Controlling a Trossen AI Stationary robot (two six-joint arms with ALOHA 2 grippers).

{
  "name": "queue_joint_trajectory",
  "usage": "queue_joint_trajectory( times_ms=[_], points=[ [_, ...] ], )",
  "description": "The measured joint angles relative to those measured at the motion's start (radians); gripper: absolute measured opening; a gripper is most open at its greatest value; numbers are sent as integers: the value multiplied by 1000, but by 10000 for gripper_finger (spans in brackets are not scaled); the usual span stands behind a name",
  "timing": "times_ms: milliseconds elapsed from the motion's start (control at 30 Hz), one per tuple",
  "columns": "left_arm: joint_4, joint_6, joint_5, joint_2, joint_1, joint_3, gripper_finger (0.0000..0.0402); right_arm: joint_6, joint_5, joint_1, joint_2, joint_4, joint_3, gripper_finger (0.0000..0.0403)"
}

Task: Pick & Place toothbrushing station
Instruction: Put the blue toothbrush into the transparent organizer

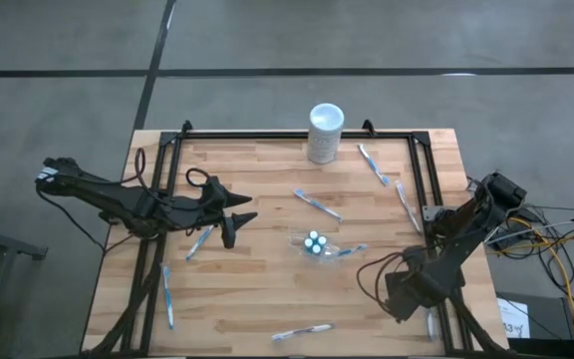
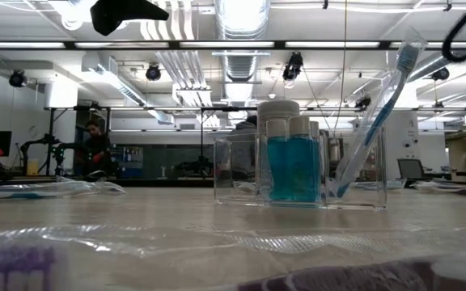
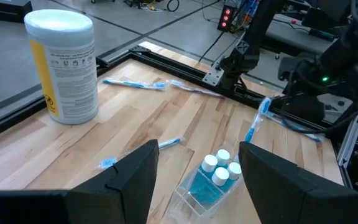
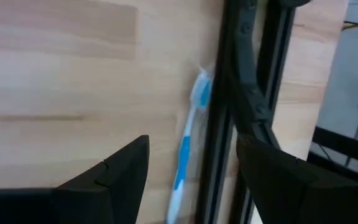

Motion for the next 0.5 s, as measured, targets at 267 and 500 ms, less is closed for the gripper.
queue_joint_trajectory(
  times_ms=[267,500],
  points=[
    [0,0,0,0,0,0,230,15,-54,10,-2,227,-154,237],
    [0,0,0,0,0,0,230,14,-122,16,-2,308,-252,237]
  ],
)
